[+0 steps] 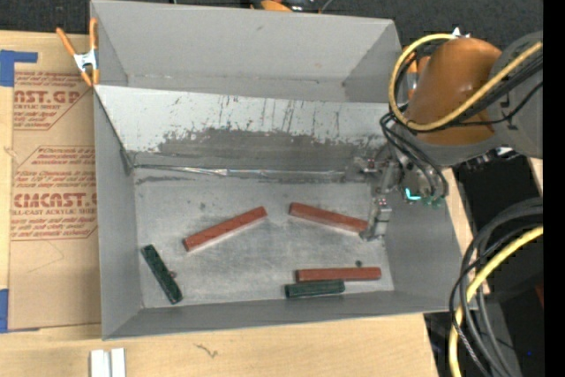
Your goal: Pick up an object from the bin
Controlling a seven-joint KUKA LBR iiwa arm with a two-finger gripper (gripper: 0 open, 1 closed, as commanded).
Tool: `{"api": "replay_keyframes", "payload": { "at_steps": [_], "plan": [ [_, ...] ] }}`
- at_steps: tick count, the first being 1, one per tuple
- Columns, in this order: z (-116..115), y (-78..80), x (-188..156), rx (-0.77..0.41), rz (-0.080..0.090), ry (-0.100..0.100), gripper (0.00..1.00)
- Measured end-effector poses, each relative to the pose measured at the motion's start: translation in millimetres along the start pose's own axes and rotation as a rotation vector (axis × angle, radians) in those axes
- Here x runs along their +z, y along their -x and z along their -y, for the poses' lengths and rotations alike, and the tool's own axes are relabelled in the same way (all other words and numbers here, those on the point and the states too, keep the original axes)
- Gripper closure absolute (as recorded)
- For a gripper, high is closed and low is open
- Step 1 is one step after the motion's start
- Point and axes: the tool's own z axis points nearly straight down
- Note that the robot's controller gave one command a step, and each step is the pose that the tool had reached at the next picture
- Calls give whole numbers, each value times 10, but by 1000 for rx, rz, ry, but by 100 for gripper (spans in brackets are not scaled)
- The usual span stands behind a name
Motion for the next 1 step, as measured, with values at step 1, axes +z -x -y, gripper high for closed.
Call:
{"api": "replay_keyframes", "payload": {
  "at_steps": [1],
  "plan": [
    [-16,32,850,-36,1,1,0]
  ]
}}
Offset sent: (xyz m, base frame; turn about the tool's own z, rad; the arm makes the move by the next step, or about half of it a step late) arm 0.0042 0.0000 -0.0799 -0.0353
